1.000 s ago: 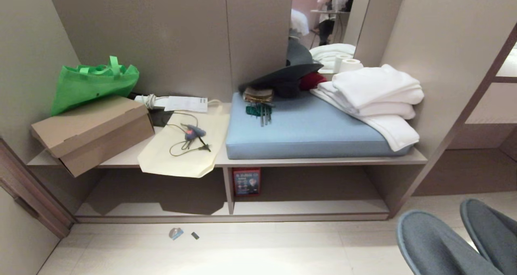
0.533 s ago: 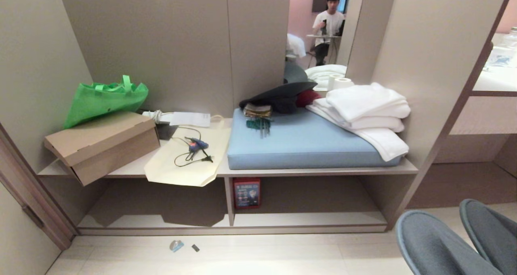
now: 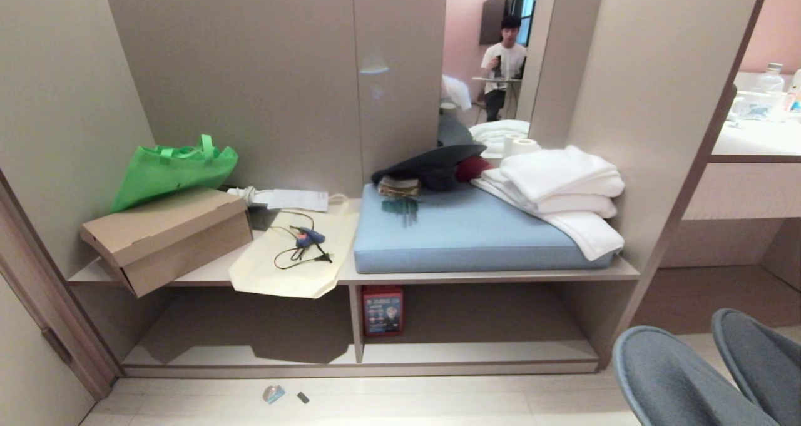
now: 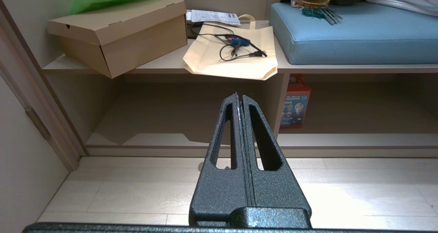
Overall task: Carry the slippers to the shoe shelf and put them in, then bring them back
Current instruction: Place the slippers on the floor
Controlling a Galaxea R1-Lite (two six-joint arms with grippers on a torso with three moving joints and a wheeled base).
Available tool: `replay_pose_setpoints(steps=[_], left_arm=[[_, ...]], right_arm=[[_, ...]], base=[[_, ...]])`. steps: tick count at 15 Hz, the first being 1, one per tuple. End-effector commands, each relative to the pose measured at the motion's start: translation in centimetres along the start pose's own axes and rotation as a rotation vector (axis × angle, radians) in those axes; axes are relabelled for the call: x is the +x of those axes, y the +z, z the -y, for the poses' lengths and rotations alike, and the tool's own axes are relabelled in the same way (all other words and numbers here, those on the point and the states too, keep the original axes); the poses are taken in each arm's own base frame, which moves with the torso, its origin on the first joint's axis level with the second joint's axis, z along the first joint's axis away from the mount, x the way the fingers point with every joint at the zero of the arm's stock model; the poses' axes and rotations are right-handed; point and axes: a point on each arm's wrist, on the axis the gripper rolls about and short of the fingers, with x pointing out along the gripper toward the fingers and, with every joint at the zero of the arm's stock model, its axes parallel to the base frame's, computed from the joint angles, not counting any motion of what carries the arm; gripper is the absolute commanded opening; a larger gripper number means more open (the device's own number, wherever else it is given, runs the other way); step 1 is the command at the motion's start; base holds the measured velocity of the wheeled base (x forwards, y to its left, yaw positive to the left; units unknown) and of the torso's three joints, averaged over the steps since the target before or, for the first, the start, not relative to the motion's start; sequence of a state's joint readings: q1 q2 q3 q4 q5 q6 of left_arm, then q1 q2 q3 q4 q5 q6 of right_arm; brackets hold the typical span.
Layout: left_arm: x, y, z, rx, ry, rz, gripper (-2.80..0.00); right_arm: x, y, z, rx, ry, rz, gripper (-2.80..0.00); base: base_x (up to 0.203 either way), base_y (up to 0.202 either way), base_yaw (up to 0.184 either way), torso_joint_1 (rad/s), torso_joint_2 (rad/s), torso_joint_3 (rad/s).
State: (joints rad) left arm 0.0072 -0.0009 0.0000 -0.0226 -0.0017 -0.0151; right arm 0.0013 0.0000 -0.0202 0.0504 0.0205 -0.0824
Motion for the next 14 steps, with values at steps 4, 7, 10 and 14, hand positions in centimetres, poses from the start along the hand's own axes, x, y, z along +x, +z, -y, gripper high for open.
replay_pose_setpoints(steps=[4,7,10,14], left_arm=[[0.06,-0.21,0.0,0.0,0.001,-0.008,-2.8],[0.06,-0.21,0.0,0.0,0.001,-0.008,-2.8],[0.06,-0.21,0.0,0.0,0.001,-0.008,-2.8],[0.06,-0.21,0.0,0.0,0.001,-0.008,-2.8]], right_arm=[[0.01,0.0,0.0,-0.016,0.002,-0.002,-2.8],[0.01,-0.01,0.0,-0.016,0.001,-0.002,-2.8],[0.01,0.01,0.0,-0.016,0.002,-0.001,-2.8],[0.01,0.0,-0.01,-0.016,0.003,-0.002,-2.8]], base=[[0.0,0.0,0.0,0.0,0.0,0.0],[0.0,0.0,0.0,0.0,0.0,0.0],[0.002,-0.035,0.002,0.001,0.0,0.001],[0.001,-0.191,0.002,0.002,0.0,0.005]])
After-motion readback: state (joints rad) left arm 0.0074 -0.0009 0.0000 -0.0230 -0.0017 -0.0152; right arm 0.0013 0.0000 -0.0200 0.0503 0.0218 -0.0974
